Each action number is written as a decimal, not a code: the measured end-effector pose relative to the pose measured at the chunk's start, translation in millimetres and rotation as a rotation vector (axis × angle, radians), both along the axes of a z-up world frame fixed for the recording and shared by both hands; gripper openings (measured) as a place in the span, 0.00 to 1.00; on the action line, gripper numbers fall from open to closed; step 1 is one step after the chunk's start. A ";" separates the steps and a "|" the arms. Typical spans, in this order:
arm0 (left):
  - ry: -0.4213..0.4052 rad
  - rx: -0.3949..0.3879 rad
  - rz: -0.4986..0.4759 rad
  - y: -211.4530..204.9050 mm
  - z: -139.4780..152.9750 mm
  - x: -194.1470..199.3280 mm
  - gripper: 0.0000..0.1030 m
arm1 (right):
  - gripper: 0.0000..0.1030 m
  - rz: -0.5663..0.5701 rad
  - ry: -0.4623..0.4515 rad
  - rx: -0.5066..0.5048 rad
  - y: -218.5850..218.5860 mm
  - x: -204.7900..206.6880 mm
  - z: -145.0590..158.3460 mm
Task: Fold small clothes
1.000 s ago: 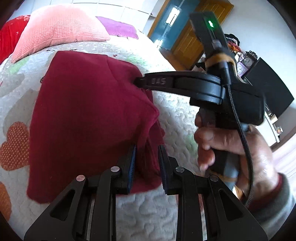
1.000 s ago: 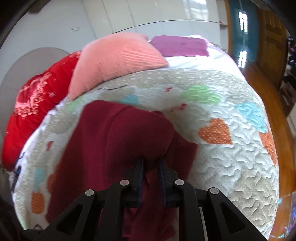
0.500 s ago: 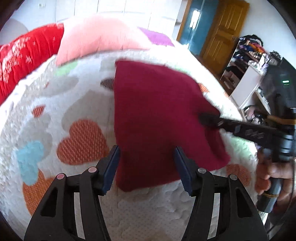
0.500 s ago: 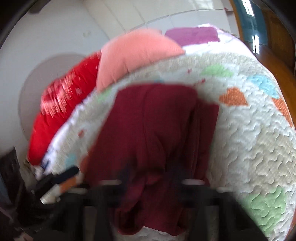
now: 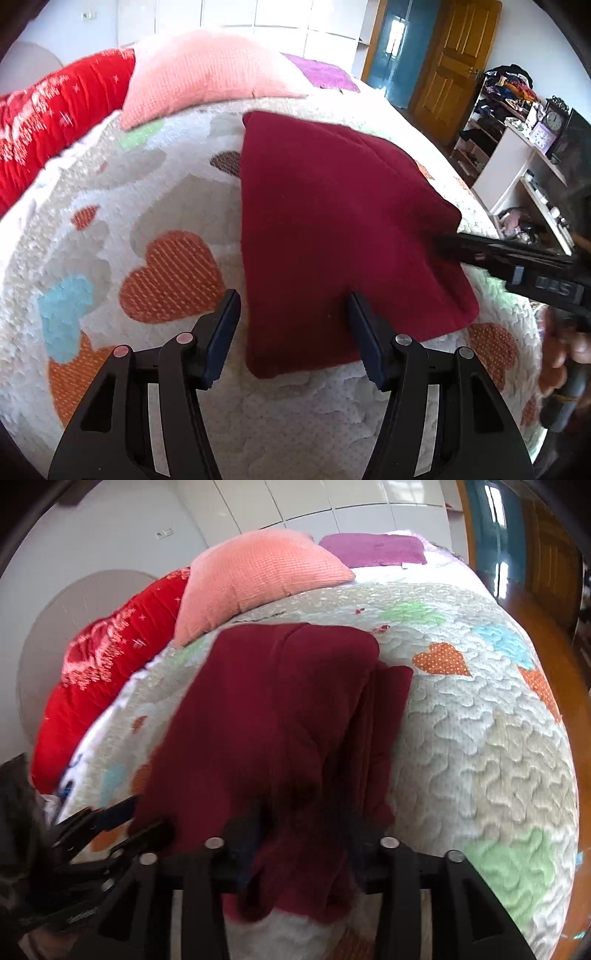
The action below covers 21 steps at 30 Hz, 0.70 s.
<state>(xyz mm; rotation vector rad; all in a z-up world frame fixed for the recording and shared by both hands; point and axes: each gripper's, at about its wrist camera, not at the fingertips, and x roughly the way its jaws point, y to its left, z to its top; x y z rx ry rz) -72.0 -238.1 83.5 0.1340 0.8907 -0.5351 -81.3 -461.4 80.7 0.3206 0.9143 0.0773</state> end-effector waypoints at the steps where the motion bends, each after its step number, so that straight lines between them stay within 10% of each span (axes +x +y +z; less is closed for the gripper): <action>1: -0.012 0.004 0.003 -0.6 4.0 -2.3 0.58 | 0.42 -0.009 -0.026 -0.047 1.5 -6.2 9.3; 10: -0.065 0.014 0.051 0.3 13.9 25.0 0.58 | 0.42 -0.022 -0.232 -0.089 11.4 -24.2 61.0; 21: -0.033 -0.022 0.078 -4.2 -1.5 51.8 0.67 | 0.37 -0.110 -0.078 -0.111 -0.8 20.6 -7.2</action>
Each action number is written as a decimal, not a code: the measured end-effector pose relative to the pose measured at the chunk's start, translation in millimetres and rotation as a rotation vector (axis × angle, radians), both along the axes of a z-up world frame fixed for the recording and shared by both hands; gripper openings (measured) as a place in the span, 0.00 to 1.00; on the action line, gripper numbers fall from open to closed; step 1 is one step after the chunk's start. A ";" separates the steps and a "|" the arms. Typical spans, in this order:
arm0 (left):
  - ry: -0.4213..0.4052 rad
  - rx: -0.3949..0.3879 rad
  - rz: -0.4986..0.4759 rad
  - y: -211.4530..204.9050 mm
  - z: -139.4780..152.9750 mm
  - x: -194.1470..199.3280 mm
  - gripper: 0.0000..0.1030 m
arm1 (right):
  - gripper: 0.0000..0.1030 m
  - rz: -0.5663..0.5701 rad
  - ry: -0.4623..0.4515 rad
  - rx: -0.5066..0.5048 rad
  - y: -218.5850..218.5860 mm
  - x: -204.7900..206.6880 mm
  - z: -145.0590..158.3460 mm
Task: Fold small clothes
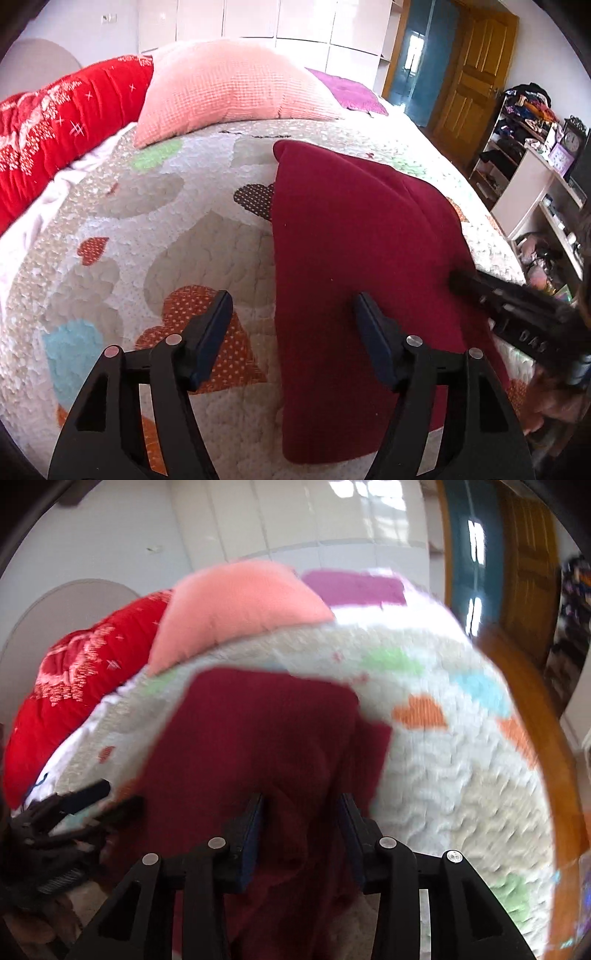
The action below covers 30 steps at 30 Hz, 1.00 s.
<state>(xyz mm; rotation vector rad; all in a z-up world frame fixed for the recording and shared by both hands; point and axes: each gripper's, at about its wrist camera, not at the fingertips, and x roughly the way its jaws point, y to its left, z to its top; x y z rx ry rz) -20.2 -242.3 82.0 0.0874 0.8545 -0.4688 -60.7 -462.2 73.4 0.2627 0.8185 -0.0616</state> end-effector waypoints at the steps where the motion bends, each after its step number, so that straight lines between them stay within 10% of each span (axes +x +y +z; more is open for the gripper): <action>1: -0.002 0.002 0.000 -1.0 -0.4 -0.1 0.67 | 0.38 -0.002 -0.001 0.022 -1.7 0.7 -5.2; 30: 0.034 -0.015 0.010 7.6 8.5 -7.5 0.67 | 0.38 0.024 0.019 0.052 16.5 -22.2 0.3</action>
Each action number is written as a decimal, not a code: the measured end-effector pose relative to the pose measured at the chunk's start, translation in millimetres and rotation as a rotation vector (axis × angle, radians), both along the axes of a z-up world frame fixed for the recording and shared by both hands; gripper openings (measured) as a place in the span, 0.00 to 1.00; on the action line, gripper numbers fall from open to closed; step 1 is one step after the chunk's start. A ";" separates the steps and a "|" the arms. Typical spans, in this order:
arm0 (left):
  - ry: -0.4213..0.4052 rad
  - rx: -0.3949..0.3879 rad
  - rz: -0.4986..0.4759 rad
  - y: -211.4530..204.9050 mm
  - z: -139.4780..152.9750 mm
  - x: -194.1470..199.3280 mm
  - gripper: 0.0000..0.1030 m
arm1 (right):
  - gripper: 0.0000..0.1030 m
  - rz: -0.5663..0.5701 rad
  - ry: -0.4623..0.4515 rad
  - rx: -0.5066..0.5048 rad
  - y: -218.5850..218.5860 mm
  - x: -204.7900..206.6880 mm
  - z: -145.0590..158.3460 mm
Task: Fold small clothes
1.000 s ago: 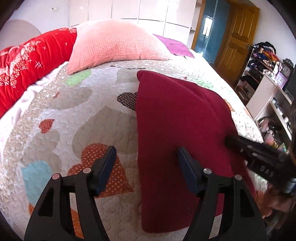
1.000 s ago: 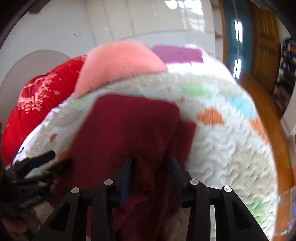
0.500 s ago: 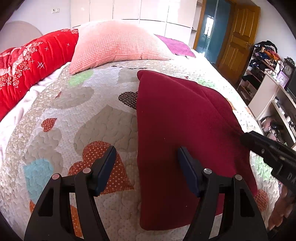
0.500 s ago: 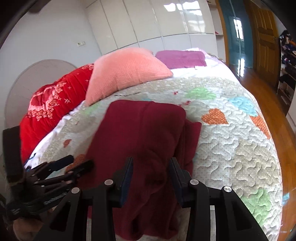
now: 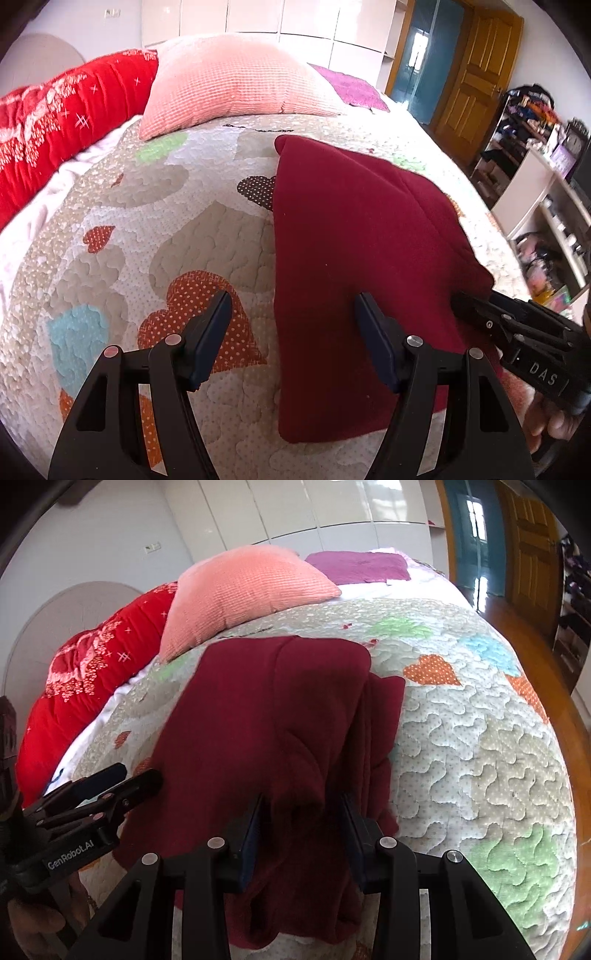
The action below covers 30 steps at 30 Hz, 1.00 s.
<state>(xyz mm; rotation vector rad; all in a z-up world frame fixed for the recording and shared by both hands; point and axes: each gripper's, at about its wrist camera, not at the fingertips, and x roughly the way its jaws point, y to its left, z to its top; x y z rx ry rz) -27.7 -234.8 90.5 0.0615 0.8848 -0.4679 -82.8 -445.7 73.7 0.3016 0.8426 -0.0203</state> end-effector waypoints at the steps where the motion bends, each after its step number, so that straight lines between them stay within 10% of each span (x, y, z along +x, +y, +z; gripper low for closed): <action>1: 0.009 -0.022 -0.002 3.6 1.6 1.5 0.67 | 0.39 -0.001 -0.009 0.009 -2.0 -1.3 2.1; 7: 0.115 -0.188 -0.018 23.6 1.1 22.5 0.73 | 0.76 -0.099 -0.097 0.081 -30.0 -8.3 13.9; 18: 0.212 -0.246 -0.085 -3.3 -26.0 44.8 0.75 | 0.80 -0.109 -0.046 0.307 -59.8 25.0 -26.1; 30: 0.195 -0.177 -0.107 -28.0 -30.7 51.5 0.78 | 0.88 -0.074 -0.046 0.256 -40.8 43.4 -30.5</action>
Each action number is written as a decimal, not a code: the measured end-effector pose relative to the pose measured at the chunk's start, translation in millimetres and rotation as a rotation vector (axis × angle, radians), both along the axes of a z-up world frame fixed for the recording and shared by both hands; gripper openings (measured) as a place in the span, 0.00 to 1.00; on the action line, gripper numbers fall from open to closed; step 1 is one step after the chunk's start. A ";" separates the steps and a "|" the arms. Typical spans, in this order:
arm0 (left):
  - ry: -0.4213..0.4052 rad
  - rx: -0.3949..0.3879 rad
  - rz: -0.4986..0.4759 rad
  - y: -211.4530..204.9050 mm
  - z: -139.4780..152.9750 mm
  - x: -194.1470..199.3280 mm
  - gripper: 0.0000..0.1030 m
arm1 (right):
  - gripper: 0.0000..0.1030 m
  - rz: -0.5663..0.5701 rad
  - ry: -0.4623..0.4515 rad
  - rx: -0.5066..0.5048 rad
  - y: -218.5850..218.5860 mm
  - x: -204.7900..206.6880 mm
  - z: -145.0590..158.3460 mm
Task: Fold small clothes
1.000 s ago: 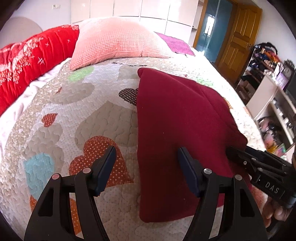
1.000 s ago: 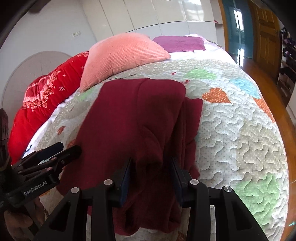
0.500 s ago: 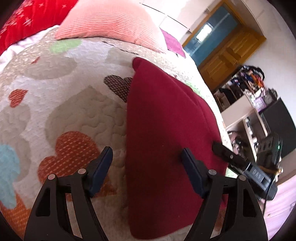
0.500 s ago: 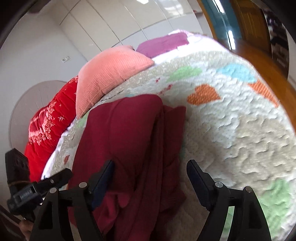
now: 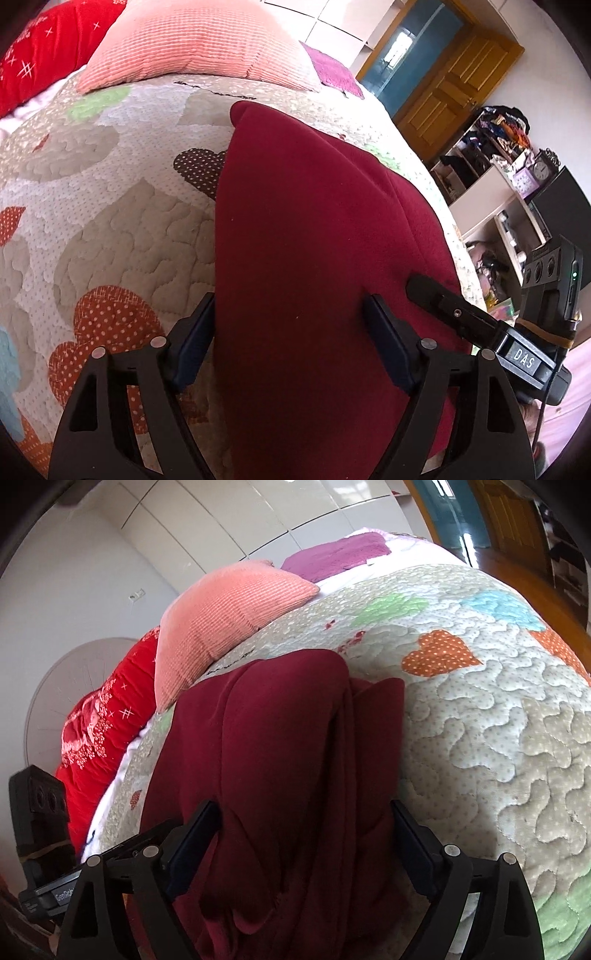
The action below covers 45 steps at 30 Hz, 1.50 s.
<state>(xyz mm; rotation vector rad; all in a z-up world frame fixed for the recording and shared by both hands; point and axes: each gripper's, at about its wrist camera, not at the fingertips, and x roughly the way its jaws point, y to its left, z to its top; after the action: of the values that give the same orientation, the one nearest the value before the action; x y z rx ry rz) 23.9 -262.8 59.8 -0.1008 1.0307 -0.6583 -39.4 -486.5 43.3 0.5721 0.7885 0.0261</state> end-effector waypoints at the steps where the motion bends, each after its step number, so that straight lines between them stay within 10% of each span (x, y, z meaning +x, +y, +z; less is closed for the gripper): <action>1: 0.003 0.001 -0.001 -0.4 -0.8 0.7 0.78 | 0.88 0.002 0.000 -0.001 0.0 0.7 -0.4; 5: 0.011 -0.003 -0.002 -0.2 -3.4 2.5 0.78 | 0.88 0.020 -0.005 0.004 -2.3 1.7 -1.9; 13: -0.067 -0.046 -0.033 8.9 9.2 -10.4 0.56 | 0.42 0.044 -0.053 -0.145 17.6 -10.6 20.4; 26: -0.086 -0.026 -0.029 82.7 46.4 -92.3 0.55 | 0.39 0.145 -0.126 -0.073 76.1 -83.7 63.8; 37: -0.072 0.060 0.012 99.8 13.6 -140.7 0.59 | 0.51 0.090 0.010 -0.023 88.1 -144.6 19.2; 45: -0.159 0.113 0.090 107.9 25.1 -149.7 0.59 | 0.43 0.190 -0.127 -0.292 127.9 -162.0 72.8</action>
<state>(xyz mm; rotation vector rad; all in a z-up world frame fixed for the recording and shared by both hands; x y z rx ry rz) -125.9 -154.9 84.9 0.0036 0.9024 -0.5165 -201.5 -358.6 116.0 0.2157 0.7049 0.1193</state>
